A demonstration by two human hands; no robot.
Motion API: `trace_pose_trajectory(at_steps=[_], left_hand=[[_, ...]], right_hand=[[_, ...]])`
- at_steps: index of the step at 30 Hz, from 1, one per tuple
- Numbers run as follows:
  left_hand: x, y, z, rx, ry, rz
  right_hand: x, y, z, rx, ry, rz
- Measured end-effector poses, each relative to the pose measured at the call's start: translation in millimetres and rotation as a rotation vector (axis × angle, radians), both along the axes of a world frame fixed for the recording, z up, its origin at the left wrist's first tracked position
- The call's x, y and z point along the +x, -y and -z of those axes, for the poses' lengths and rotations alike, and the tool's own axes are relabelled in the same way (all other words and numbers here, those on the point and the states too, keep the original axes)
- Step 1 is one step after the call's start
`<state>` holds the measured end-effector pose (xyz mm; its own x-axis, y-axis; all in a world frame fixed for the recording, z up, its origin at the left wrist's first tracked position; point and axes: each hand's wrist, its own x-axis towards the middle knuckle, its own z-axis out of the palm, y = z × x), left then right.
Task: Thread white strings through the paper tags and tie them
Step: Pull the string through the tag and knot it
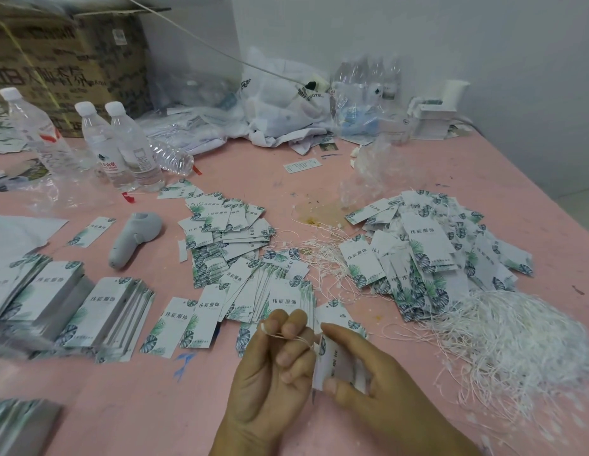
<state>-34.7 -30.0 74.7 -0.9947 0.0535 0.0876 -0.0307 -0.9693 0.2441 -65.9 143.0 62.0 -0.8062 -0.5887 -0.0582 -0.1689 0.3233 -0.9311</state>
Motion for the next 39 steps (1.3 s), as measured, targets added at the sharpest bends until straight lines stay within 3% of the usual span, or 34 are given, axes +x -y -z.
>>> trace_pose_trajectory(at_steps=[4,9,11,14,17,20,23,29,33,39], left_hand=[[-1.1,7.5,-0.5,0.046,0.061,-0.040],[-2.3,7.8,6.6,0.337,0.048,0.026],[-6.6,6.9,13.2,0.340,0.115,-0.095],[-15.9,1.7,22.8,0.037,0.302,-0.269],[-15.5,-13.0,31.6,-0.493,0.356,-0.338],[-7.4,-29.6,38.8,-1.028,0.210,-0.399],[-3.6,-39.9,39.2,-1.324,0.035,-0.511],[-2.5,-39.8,40.6,-1.580,-0.083,-0.719],[-3.4,-41.6,43.0,-1.596,-0.079,-0.759],[-3.9,-40.6,36.8,-1.632,0.042,-0.793]], right_hand=[[3.6,2.0,1.7,-0.045,0.058,-0.032],[4.5,0.4,-7.1,-0.289,0.353,-0.011],[0.3,-2.9,-8.5,-0.357,0.440,0.051],[-5.5,-4.3,-6.0,-0.564,0.607,0.176],[-8.8,-2.1,-6.6,-0.765,0.698,0.303],[-10.1,0.6,-7.3,-0.863,0.728,0.345],[-9.0,3.3,-3.3,-0.848,0.740,0.374],[-9.0,2.1,-0.4,-0.815,0.735,0.402],[-13.1,-2.5,-6.6,-0.791,0.705,0.491],[-64.3,-44.5,-56.7,-0.593,0.306,0.730]])
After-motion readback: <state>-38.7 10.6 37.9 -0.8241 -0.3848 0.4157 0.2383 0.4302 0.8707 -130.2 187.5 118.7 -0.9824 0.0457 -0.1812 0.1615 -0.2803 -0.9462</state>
